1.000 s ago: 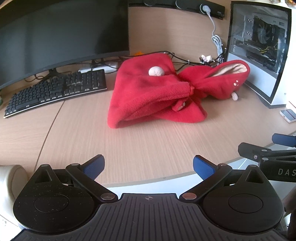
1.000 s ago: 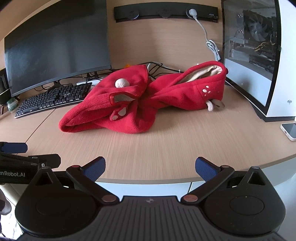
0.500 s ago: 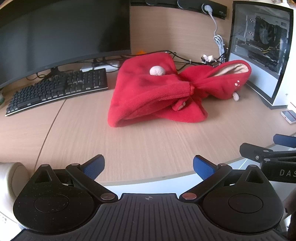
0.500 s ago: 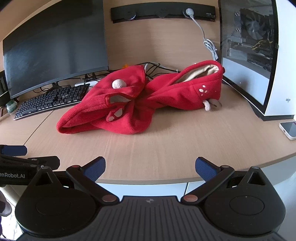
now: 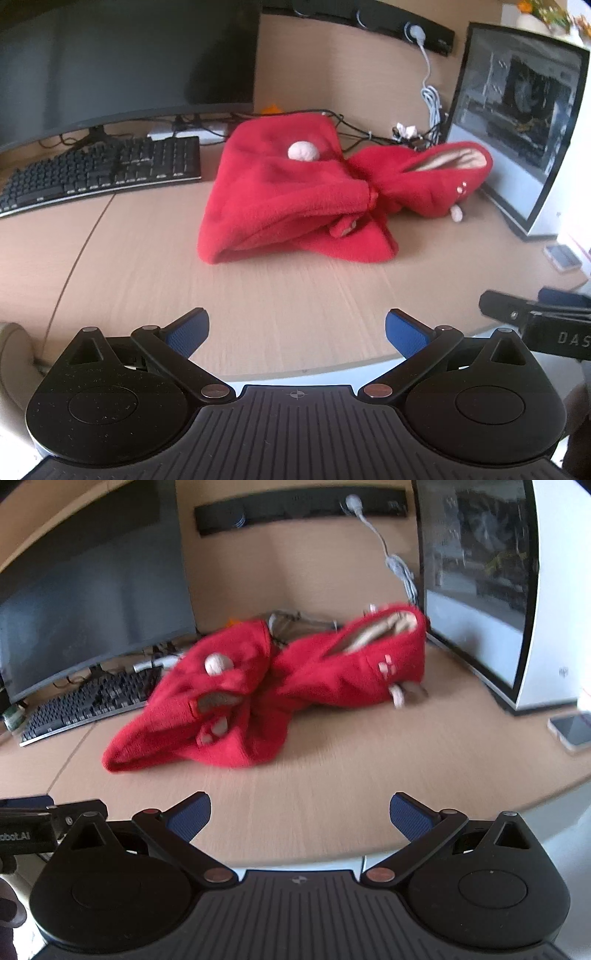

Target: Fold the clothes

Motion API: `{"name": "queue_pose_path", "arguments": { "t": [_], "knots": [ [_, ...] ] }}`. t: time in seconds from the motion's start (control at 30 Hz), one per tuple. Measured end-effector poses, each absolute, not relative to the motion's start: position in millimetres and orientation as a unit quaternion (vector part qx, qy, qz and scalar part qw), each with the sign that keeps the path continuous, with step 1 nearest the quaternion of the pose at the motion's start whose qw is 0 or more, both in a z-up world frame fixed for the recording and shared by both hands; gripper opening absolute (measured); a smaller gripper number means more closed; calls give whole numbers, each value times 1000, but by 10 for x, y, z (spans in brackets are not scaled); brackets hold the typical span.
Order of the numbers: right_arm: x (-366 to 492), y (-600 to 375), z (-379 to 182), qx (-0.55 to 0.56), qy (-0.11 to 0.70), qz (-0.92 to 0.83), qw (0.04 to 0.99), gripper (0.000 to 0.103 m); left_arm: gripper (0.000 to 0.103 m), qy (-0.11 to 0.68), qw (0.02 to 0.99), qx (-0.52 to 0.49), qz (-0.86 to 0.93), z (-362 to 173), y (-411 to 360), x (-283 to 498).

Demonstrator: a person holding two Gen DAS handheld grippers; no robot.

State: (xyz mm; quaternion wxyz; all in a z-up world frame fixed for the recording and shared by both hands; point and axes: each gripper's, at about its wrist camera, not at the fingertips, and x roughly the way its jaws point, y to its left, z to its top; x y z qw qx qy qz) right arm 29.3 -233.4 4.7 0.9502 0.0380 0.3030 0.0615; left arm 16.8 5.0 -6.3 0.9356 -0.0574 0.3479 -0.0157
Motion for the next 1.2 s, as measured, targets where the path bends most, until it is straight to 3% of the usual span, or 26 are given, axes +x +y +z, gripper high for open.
{"name": "queue_pose_path", "arguments": {
  "t": [0.5, 1.2],
  "knots": [
    [218, -2380, 160, 9, 274, 40, 961, 103, 103, 333, 938, -86, -35, -28, 47, 302],
    [884, -2703, 175, -13, 266, 47, 963, 103, 103, 311, 950, -8, -22, 120, -115, 567]
  ]
}}
